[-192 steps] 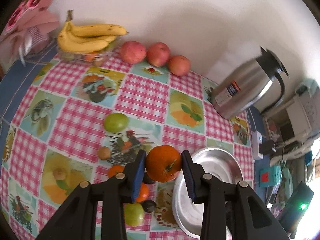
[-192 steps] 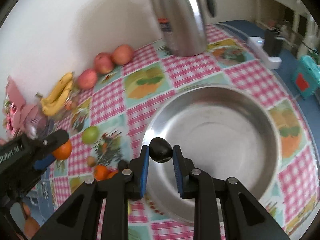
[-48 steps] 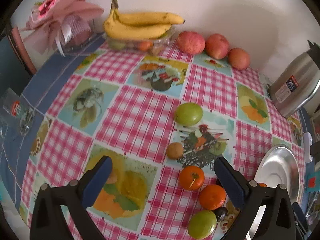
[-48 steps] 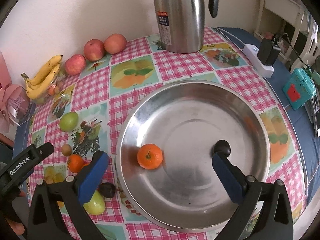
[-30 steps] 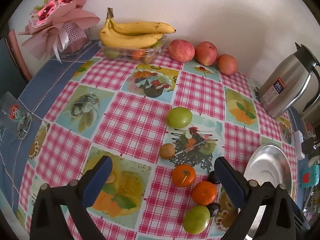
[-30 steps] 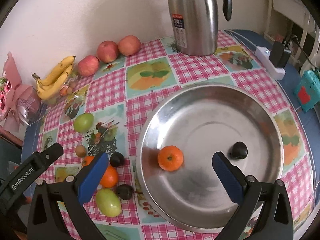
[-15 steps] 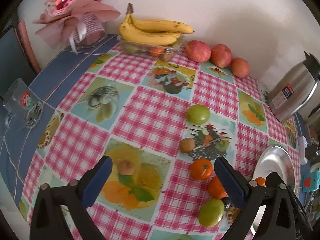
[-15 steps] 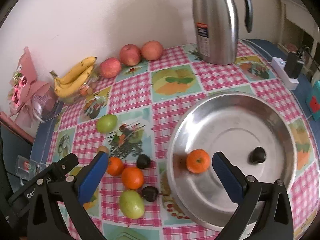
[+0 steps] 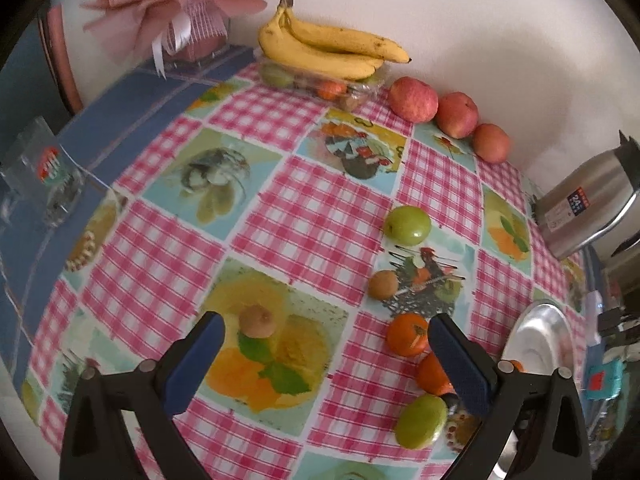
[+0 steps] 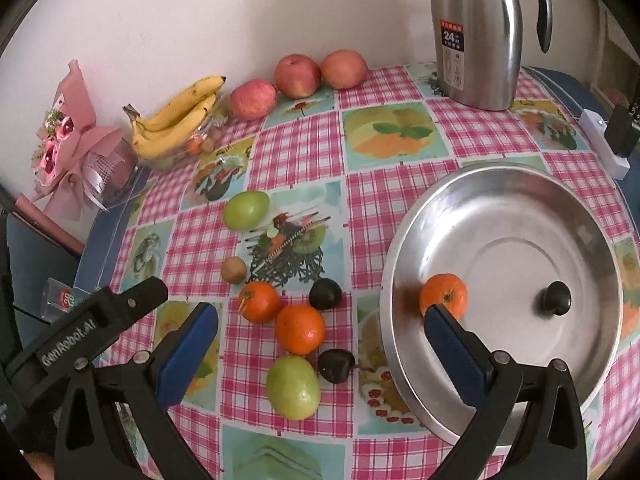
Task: Organize fruits
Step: 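Lower the left tool onto a green apple and close its gripper around it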
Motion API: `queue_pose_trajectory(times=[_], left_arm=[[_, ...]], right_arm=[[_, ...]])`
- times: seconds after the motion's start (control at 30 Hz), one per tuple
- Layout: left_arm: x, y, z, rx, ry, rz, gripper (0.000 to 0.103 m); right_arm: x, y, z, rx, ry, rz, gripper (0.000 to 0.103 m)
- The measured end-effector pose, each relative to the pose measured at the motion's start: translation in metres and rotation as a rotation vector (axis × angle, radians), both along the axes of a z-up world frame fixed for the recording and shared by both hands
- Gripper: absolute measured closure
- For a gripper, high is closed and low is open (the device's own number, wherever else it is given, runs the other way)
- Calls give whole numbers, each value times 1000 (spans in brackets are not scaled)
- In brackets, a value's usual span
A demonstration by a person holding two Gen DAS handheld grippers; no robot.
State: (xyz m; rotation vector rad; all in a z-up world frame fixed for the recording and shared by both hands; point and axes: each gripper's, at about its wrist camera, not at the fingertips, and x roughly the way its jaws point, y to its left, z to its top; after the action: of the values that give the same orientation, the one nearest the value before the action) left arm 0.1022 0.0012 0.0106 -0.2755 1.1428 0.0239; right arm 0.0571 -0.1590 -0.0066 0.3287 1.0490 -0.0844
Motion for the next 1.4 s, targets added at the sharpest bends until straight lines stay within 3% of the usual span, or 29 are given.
queue_pose_trajectory(times=[0.1,0.17,0.27,0.6,0.83,1.1,1.27,1.4], left_arm=[[1,-1,-6,-14,26,-5,6],[2,-2,-10,-45,42,-9,10],[2,-6,-17,-76,72,-23,15],[-5,-17,-38,-107,153,-53,23],[-11,-27,-40,-139,172,-78,31],[-20,-61,-44,-164,204,-190,34],[-25,-75,-46,-124,217,-215,36],[-26,-80,-52,-151,238,-227,36]], right_arm=[[0,2,-3,-6,12,17,20],[1,5,-7,-13,29,31,22],[1,8,-10,-13,55,43,39],[-8,20,-25,14,131,69,42],[-14,-1,-18,-5,117,-19,49],[-28,-46,-11,32,90,-201,49],[-26,-49,-10,16,101,-208,51],[-25,-53,-13,28,105,-222,51]])
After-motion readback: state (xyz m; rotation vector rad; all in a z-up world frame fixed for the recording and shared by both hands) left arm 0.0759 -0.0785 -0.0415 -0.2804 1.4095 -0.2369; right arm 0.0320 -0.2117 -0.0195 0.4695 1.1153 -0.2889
